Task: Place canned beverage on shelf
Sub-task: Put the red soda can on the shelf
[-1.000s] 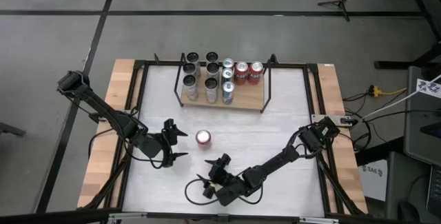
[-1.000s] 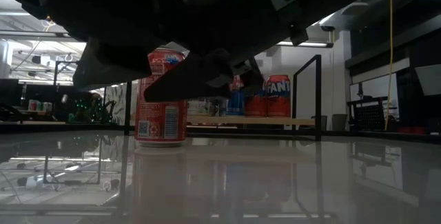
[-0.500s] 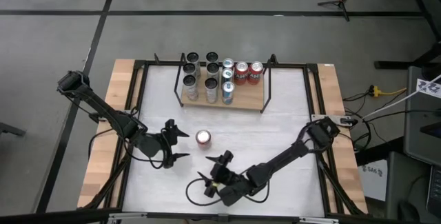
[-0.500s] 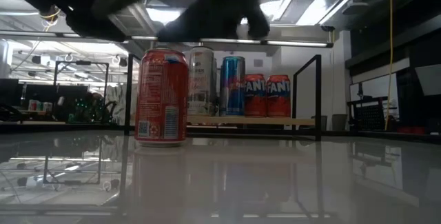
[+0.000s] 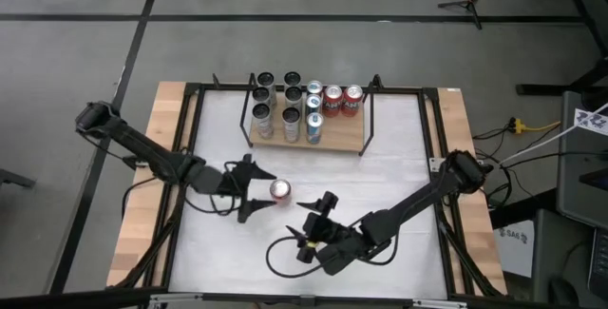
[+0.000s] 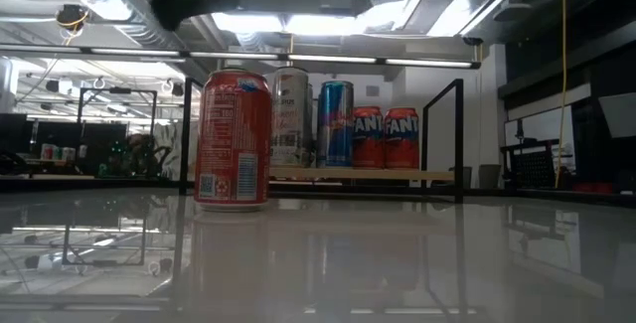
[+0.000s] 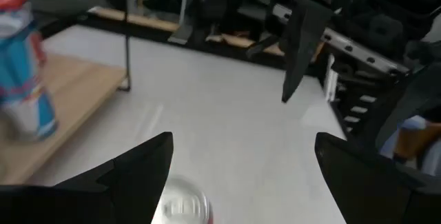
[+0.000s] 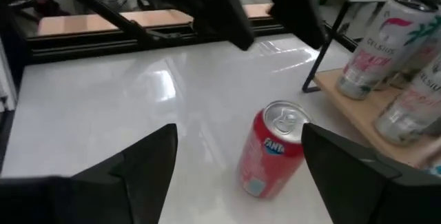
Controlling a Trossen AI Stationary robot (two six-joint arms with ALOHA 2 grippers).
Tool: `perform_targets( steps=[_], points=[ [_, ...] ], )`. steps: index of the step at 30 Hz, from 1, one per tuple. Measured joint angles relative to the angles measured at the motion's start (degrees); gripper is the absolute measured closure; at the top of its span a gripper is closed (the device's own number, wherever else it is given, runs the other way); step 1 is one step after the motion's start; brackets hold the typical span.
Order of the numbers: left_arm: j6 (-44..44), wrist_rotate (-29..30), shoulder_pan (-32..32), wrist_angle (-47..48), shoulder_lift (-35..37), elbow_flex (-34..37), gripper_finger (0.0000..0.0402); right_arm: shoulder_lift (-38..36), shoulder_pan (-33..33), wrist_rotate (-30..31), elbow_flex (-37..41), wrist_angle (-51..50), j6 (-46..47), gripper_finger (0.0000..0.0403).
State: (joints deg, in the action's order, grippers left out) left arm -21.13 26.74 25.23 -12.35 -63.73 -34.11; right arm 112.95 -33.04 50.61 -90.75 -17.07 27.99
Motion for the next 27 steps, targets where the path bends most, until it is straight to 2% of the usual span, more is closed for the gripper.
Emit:
perform_targets(
  steps=[3, 9, 13, 17, 22, 27],
  points=[
    [2.7, -5.9, -4.5, -2.0, -0.9, 0.0, 0.0052, -1.1, 0.0, -2.2, 0.0, -1.1, -1.6, 0.01],
    [9.7, -13.4, -11.2, -1.8, -4.4, 0.0, 0.0052, -1.4, 0.0, -7.2, 0.0, -1.1, -2.9, 0.01],
    [10.8, -14.4, -13.7, -1.8, -7.1, 0.0, 0.0052, -1.4, 0.1, -7.5, 0.0, -1.0, -2.7, 0.01],
    [9.1, -14.6, -14.9, -1.7, -8.7, 0.0, 0.0052, -0.9, 0.2, -5.0, 0.0, 0.2, -2.3, 0.01],
    [6.1, -19.4, -15.6, -1.7, -9.1, 0.0, 0.0052, 0.8, 1.1, -6.5, 0.0, 1.0, -0.8, 0.01],
    [4.8, -20.3, -15.9, -0.7, -9.1, 0.0, 0.0052, 3.7, 1.7, -6.8, 0.1, 1.5, 2.0, 0.01]
  ],
)
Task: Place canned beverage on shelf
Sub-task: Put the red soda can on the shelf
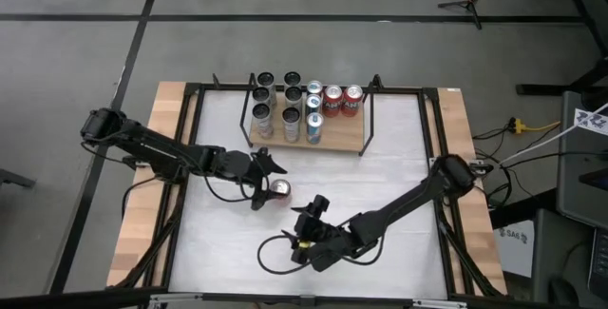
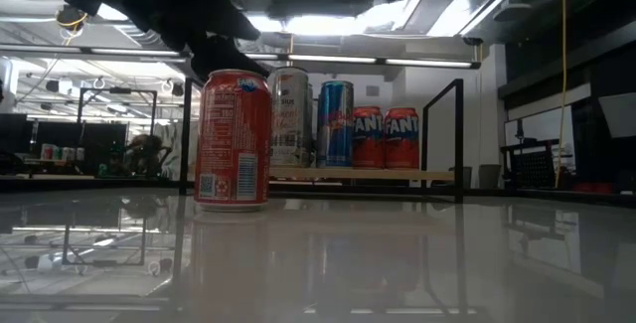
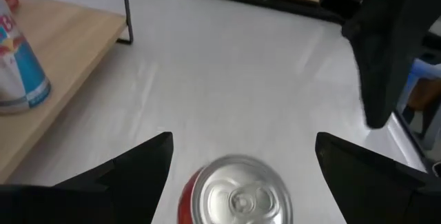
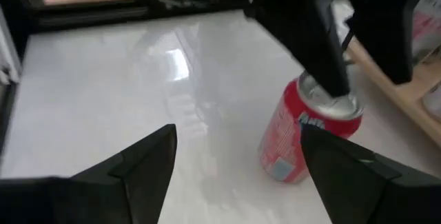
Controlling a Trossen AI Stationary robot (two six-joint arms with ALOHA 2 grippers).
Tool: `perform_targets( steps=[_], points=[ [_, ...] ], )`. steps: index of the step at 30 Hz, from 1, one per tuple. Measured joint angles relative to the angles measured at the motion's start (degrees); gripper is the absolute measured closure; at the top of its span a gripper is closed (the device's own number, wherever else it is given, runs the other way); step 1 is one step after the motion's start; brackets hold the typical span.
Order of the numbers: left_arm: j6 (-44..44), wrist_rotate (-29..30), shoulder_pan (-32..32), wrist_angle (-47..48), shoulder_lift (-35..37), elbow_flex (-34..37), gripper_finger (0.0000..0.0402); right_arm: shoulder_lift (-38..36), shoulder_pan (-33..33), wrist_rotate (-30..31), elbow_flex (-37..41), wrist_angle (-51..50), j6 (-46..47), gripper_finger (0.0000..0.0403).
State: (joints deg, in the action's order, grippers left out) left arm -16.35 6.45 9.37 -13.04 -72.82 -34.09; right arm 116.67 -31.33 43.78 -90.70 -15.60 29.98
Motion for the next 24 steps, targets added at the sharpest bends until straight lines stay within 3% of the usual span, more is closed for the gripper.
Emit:
perform_targets(
  steps=[18, 24],
  points=[
    [-2.7, -1.5, -0.1, 3.8, 0.0, 0.0, 0.0052, 8.0, 4.8, -4.8, 0.0, 7.0, 0.2, 0.01],
    [-3.9, -1.7, -0.1, 6.5, 0.0, 0.0, 0.0052, 8.1, 5.2, -3.3, 0.0, 6.7, 0.2, 0.01]
  ],
)
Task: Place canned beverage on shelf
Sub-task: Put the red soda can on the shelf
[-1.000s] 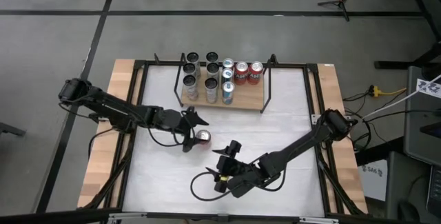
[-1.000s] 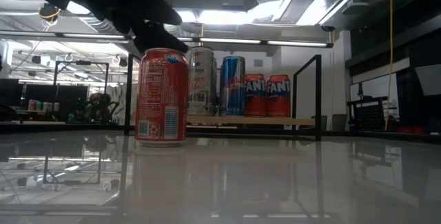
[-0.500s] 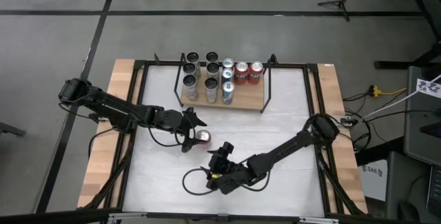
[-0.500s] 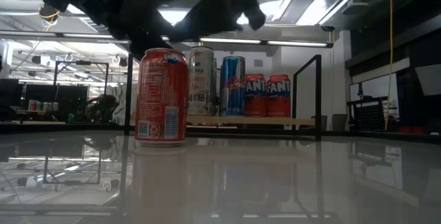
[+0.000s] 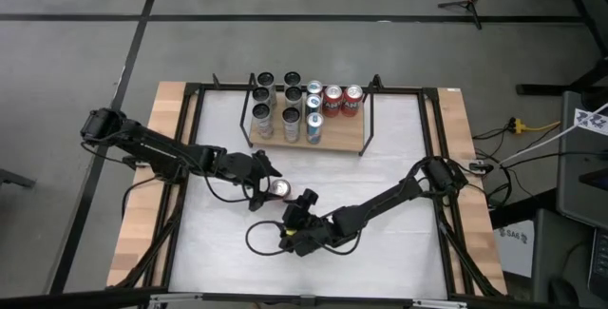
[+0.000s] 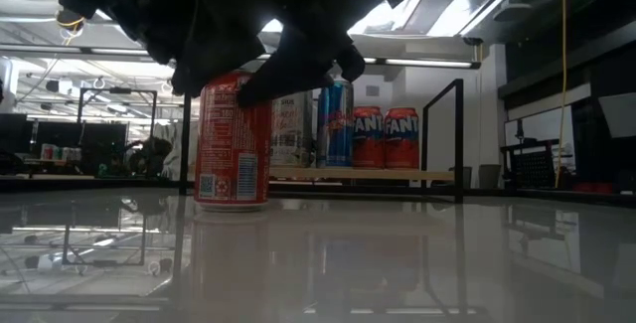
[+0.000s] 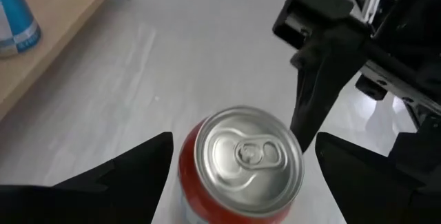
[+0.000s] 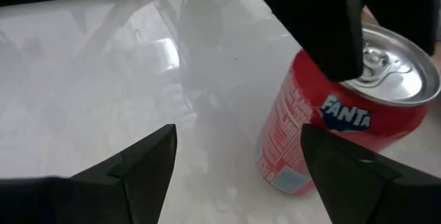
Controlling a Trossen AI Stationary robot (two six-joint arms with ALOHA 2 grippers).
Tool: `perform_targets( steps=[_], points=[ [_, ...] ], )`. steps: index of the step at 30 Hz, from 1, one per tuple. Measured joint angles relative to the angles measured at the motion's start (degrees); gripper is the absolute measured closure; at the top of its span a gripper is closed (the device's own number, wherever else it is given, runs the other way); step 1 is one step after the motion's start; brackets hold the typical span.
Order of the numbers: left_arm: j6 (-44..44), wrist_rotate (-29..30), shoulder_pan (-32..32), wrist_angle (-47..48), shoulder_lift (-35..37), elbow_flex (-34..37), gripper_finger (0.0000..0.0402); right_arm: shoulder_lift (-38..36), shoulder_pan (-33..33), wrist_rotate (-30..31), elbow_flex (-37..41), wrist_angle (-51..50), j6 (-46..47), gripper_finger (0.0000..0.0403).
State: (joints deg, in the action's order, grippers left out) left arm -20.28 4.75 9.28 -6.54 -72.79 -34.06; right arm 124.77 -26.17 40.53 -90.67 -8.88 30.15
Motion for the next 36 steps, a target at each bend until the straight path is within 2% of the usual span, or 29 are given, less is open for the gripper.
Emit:
perform_targets(
  steps=[7, 23, 36],
  points=[
    [-2.1, -2.6, 0.0, 0.9, 0.1, 0.0, 0.0052, 0.0, 0.0, 0.6, 0.0, -0.2, 0.0, 0.01],
    [-4.1, -3.1, 0.3, 5.0, 0.1, 0.0, 0.0052, 0.0, -0.1, 2.1, 0.0, -0.5, 1.7, 0.01],
    [-6.4, -2.6, 2.9, 9.2, 1.7, 0.0, 0.0052, 0.0, -0.1, 2.4, 0.0, -1.0, 1.7, 0.01]
  ],
)
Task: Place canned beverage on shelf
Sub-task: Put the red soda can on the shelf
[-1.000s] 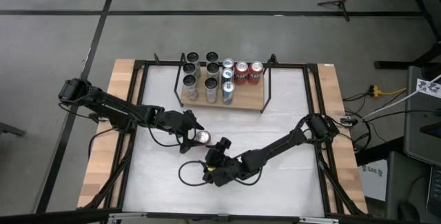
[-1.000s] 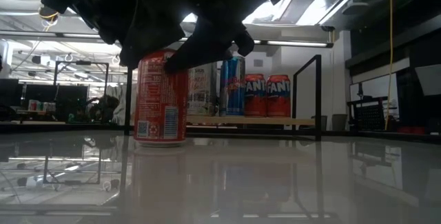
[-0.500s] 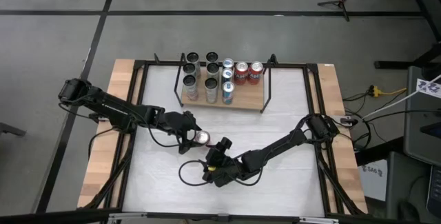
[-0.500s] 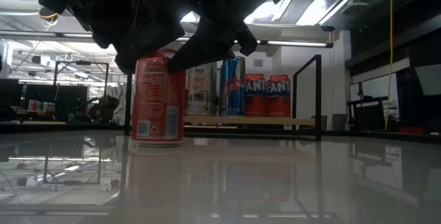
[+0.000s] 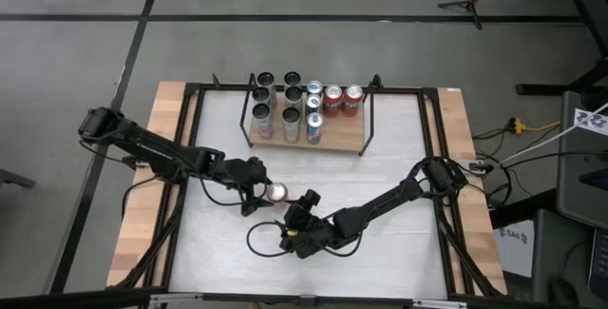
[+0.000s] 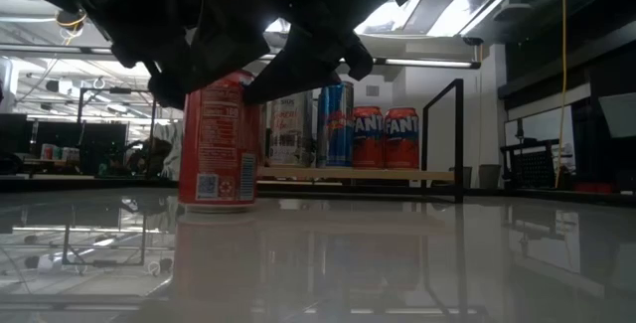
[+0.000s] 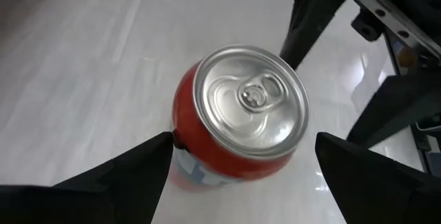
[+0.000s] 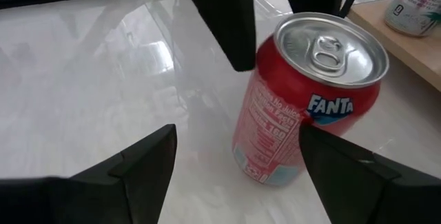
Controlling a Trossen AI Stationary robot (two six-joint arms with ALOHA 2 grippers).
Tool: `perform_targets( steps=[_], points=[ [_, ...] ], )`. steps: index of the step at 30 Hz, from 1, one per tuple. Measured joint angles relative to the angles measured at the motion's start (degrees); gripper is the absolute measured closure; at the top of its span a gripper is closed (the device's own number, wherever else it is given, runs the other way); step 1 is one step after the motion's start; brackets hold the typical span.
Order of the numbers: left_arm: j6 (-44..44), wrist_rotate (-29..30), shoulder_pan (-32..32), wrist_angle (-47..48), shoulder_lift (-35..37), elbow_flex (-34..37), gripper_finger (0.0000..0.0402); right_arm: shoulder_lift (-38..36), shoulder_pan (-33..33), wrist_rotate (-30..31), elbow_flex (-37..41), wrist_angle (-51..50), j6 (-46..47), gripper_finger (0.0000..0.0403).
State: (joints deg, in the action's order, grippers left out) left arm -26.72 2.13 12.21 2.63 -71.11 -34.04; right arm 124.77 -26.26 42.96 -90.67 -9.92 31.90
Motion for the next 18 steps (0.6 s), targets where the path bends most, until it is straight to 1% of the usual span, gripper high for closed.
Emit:
perform_targets(
  steps=[7, 18],
  points=[
    [-1.6, 0.2, 1.4, 1.5, 0.8, 0.0, 0.0052, 0.0, 0.0, 0.3, 0.0, -0.6, 0.2, 0.01],
    [-4.2, -0.3, 5.0, 3.1, 0.8, 0.0, 0.0052, 0.0, 0.0, 2.3, 0.0, -1.1, 1.3, 0.01]
  ],
)
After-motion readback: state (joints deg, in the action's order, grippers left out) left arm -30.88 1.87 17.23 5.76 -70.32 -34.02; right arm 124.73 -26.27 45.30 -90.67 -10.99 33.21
